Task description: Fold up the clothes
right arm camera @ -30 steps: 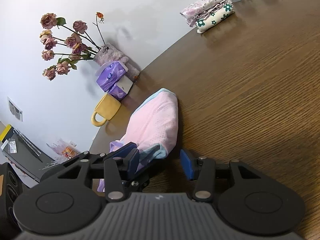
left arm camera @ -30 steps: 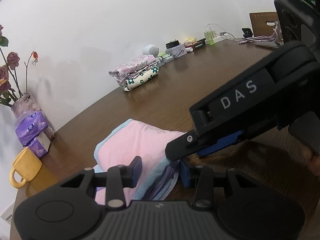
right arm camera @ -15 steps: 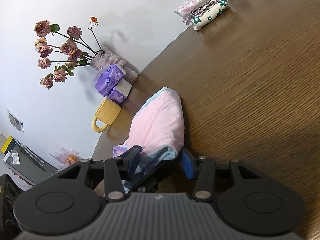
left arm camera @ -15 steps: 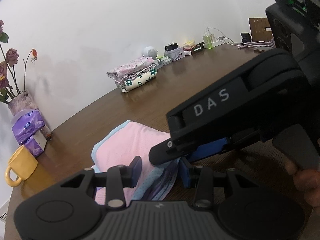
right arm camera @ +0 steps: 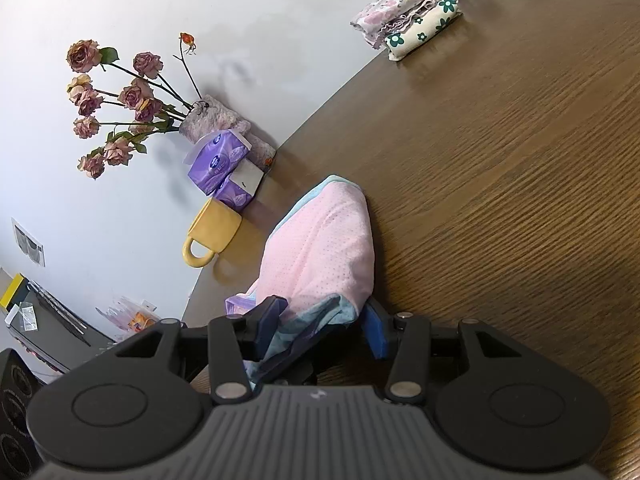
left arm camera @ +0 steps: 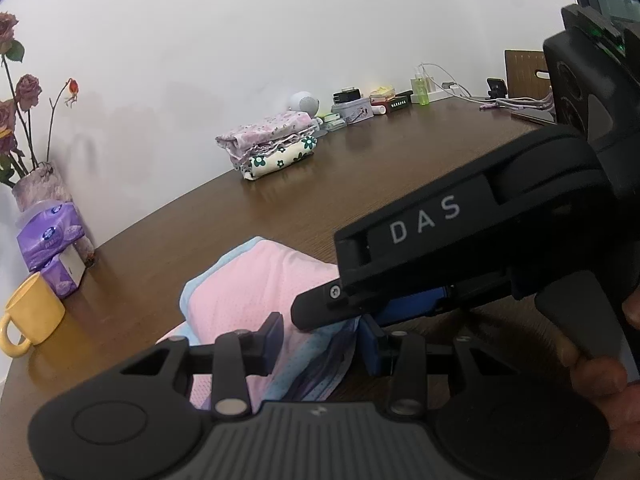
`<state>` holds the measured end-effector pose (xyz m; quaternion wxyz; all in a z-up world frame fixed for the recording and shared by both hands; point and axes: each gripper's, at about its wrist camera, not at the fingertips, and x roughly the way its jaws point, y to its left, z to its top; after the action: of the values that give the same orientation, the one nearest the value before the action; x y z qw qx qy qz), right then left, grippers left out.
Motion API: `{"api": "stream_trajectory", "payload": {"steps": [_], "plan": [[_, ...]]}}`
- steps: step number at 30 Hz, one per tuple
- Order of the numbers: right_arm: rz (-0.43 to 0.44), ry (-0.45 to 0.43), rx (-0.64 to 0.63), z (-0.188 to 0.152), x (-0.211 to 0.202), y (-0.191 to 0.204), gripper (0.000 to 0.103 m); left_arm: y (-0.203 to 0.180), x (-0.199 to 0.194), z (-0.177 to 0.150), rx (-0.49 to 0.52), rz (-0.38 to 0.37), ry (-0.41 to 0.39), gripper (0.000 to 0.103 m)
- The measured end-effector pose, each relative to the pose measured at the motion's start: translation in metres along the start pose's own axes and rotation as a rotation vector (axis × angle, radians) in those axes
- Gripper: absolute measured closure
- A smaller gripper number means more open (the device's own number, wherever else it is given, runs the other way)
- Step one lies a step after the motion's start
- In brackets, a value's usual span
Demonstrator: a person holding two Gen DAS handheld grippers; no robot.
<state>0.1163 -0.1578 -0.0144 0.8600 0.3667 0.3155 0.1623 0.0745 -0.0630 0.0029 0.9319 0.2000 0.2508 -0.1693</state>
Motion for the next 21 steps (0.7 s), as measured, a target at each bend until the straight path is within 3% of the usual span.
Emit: {"api": "stream_trajectory", "payload": {"steps": [21], "plan": [[0.006,-0.008,-0.006,0.0023,0.0070,-0.0003,0.057,0.0063,0.0007,-0.0008,-0.043,-0.009,-0.004,0.063]]}}
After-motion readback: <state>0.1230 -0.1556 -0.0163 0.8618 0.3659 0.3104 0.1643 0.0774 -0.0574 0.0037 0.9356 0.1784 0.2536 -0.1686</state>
